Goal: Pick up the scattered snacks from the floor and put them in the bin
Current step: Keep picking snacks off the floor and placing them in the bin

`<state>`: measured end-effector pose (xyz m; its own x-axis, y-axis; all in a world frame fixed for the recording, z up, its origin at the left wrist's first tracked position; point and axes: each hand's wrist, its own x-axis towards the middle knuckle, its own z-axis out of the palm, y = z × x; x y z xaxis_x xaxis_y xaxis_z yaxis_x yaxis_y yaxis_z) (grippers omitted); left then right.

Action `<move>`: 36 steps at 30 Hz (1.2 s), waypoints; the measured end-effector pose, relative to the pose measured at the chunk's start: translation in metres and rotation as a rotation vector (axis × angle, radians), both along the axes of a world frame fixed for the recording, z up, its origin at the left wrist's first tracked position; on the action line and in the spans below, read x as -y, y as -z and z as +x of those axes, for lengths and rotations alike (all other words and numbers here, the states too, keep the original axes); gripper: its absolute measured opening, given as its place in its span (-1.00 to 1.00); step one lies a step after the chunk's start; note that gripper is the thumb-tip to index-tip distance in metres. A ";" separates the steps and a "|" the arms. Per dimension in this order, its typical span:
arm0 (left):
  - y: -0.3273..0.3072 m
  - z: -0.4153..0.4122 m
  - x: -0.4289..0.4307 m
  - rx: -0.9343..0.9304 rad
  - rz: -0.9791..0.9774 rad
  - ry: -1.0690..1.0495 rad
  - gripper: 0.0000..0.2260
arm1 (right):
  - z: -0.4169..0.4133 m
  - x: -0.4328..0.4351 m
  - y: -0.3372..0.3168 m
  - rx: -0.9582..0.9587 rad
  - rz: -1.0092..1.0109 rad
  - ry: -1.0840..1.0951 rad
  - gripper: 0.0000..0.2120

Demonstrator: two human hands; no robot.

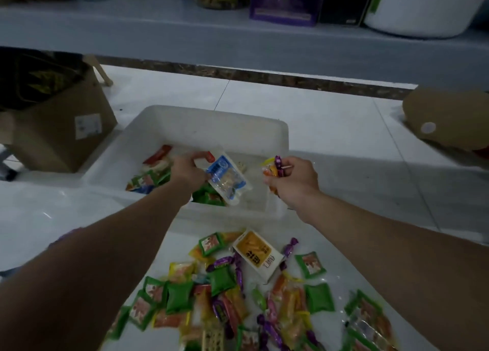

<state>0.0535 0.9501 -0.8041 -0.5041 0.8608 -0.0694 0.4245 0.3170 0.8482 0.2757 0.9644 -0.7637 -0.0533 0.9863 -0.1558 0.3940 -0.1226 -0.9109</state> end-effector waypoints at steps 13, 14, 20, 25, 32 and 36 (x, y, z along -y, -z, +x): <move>0.042 0.014 -0.013 -0.225 -0.194 0.270 -0.56 | -0.024 -0.030 0.029 0.113 -0.036 -0.056 -0.59; 0.041 0.017 -0.012 -0.211 -0.185 0.269 -0.55 | -0.022 -0.030 0.030 0.124 -0.030 -0.052 -0.51; 0.025 0.039 -0.001 -0.066 -0.112 0.245 -0.56 | 0.016 -0.016 0.024 0.263 0.080 -0.110 -0.55; 0.003 0.089 0.011 0.002 -0.008 0.233 -0.54 | 0.088 0.009 0.012 0.320 0.117 -0.113 -0.45; -0.048 0.194 0.023 -0.019 0.106 0.364 -0.54 | 0.215 0.044 -0.019 0.234 0.084 0.093 -0.39; -0.080 0.258 0.022 -0.057 0.121 0.452 -0.57 | 0.283 0.057 -0.035 0.198 0.090 0.163 -0.42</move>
<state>0.3114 0.9280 -0.7245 -0.0768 0.9951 0.0617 0.5442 -0.0100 0.8389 0.5588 0.9070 -0.7289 0.1303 0.9897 -0.0585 0.5476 -0.1210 -0.8279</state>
